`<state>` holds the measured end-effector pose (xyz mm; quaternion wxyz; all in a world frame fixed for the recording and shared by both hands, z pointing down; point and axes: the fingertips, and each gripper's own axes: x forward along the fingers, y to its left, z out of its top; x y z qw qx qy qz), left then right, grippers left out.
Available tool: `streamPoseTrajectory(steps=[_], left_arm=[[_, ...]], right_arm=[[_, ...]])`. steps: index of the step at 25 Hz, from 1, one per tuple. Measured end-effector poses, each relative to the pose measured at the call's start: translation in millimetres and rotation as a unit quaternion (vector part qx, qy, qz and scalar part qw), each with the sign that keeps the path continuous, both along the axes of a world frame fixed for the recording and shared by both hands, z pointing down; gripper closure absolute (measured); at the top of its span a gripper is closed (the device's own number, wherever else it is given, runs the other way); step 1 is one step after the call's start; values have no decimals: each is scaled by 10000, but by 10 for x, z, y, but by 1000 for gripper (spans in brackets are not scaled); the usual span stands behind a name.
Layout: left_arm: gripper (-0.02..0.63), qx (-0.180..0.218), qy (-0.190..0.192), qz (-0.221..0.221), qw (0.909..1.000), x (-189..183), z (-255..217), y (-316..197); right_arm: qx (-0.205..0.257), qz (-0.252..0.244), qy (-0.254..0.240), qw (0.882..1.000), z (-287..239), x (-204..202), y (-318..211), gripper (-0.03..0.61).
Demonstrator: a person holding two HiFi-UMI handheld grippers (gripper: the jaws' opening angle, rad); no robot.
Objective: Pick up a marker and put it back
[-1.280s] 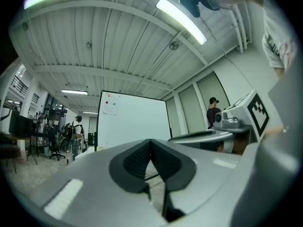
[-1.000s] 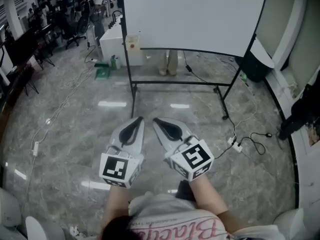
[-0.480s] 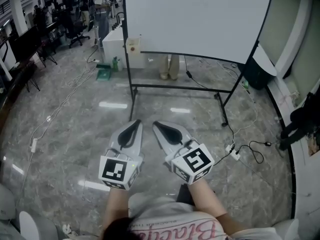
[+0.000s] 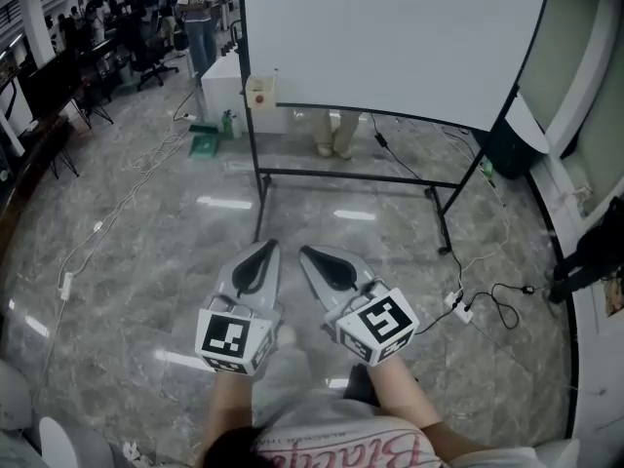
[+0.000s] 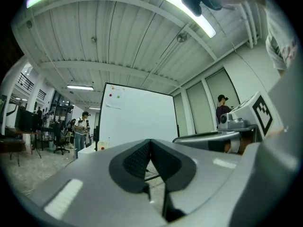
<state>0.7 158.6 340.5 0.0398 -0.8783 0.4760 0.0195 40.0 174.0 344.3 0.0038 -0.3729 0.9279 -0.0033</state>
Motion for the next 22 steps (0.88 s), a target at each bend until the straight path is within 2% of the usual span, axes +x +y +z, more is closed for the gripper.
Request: streamPoseTrajectory(steps=[6, 14, 22], left_arm=[[615, 3, 84, 13, 10000, -145, -12, -620], [615, 35, 109, 289, 9995, -295, -59, -1616], [615, -155, 194, 400, 9989, -408, 101, -2177]], right_arm=[[-25, 35, 57, 10000, 33, -147, -594, 578], [44, 235, 99, 9997, -30, -383, -1607, 578], [-162, 314, 202, 9992, 155, -543, -2131, 578]])
